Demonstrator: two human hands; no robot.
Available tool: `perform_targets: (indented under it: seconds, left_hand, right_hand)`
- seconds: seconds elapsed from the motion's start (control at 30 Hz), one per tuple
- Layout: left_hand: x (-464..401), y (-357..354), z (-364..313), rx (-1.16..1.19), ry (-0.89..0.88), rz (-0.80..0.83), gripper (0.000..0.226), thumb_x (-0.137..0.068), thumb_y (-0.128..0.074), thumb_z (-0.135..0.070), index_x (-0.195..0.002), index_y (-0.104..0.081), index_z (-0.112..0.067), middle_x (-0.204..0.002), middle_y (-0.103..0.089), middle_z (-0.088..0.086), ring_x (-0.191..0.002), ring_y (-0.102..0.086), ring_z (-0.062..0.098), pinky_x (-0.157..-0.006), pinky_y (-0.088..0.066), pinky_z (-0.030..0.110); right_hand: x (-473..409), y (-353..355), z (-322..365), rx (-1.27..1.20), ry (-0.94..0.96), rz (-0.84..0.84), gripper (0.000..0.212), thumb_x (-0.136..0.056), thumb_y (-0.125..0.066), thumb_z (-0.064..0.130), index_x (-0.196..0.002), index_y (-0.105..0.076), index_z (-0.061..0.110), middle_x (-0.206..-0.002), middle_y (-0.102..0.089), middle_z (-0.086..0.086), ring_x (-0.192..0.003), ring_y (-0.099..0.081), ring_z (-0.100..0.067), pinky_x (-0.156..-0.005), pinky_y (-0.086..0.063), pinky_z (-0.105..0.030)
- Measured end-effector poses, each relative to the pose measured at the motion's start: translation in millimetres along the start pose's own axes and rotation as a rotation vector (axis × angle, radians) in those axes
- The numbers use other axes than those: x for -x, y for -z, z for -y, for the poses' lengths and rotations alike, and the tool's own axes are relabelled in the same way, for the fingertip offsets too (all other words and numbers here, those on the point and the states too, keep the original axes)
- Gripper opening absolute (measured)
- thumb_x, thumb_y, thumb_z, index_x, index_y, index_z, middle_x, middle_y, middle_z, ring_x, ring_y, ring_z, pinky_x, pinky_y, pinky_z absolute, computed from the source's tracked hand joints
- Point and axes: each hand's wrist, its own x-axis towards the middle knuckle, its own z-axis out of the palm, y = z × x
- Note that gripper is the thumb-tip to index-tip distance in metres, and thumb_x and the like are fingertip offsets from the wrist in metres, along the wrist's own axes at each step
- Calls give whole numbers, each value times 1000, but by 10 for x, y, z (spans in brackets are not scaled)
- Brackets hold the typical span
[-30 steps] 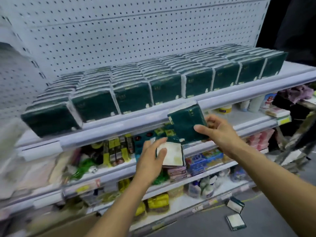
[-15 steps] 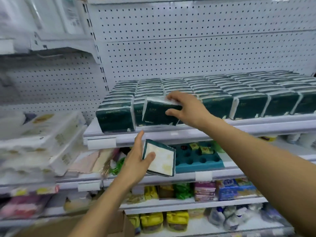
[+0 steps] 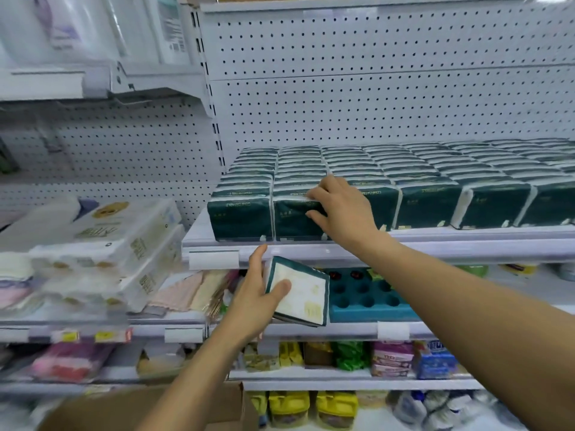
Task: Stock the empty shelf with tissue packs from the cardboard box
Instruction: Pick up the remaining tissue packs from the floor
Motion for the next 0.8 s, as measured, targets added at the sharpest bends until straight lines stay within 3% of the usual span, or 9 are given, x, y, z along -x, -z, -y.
perform_targets:
  seconds: [0.2, 0.27, 0.33, 0.4, 0.47, 0.57, 0.63, 0.7, 0.8]
  left_hand:
    - [35, -9, -69, 101, 43, -39, 68, -97, -60, -23, -148, -19, -42, -119, -56, -17, -103, -64, 8, -85, -57, 33]
    - [46, -16, -74, 123, 52, -60, 68, -96, -62, -27, -148, -21, -41, -123, -55, -15, -108, -63, 11, -84, -57, 35]
    - [49, -32, -92, 149, 63, -73, 67, -94, -65, -29, -147, -26, -38, -131, -55, -9, -110, -63, 16, -83, -57, 42]
    - [66, -67, -132, 204, 62, -97, 60, -93, -67, -26, -142, -34, -34, -126, -61, -3, -99, -68, 15, -70, -59, 38]
    - [49, -105, -156, 315, 75, -134, 55, -93, -67, -24, -137, -38, -39, -119, -64, 2, -88, -71, 18, -62, -58, 37]
    - [-13, -171, -225, 423, 93, -112, 49, -90, -67, -31, -125, -47, -59, -135, -56, 2, -107, -66, 29, -84, -57, 54]
    - [-20, -243, -333, 499, 129, -63, 36, -95, -61, -31, -124, -53, -52, -135, -55, 5, -107, -64, 29, -87, -56, 55]
    - [1, -285, -456, 620, 198, -22, 25, -102, -46, -39, -124, -55, -35, -115, -63, 13, -87, -68, 29, -72, -61, 45]
    - [-26, -285, -446, 605, 211, -10, 57, -96, -24, -67, -120, -58, -29, -72, -59, 7, -54, -52, 18, -47, -47, 30]
  right_hand:
    - [-13, -15, -39, 177, 43, -43, 36, -81, -75, 36, -111, -69, 17, -106, -58, -8, -98, -52, -31, -73, -40, -40]
    - [18, 82, -5, 140, 27, -54, 47, -83, -72, 39, -123, -60, 17, -113, -56, -8, -101, -51, -30, -77, -41, -41]
    - [98, 244, 68, -9, 43, -109, 43, -88, -63, 39, -123, -58, 15, -108, -57, -5, -96, -51, -24, -75, -44, -39]
    - [263, 442, 114, -220, 71, -18, 34, -91, -52, 47, -109, -64, 20, -94, -59, 6, -84, -52, -12, -70, -51, -38]
    - [496, 593, 146, -332, 116, 185, 46, -85, -48, 64, -104, -65, 26, -93, -58, 12, -85, -51, -6, -71, -51, -36]
    - [836, 634, 140, -192, 303, 417, 78, -73, -56, 78, -129, -52, 24, -122, -52, 4, -110, -47, -13, -87, -44, -32]
    - [955, 584, 67, -20, 392, 374, 70, -76, -67, 58, -132, -47, 21, -131, -49, -1, -118, -45, -22, -92, -45, -38]
    - [988, 597, -4, -78, 263, 275, 48, -78, -70, 30, -122, -51, 21, -121, -55, 0, -109, -50, -22, -81, -51, -43]
    - [990, 675, -45, -564, -241, 322, 28, -87, -68, 22, -112, -57, 26, -101, -64, 7, -88, -60, -14, -73, -54, -39]
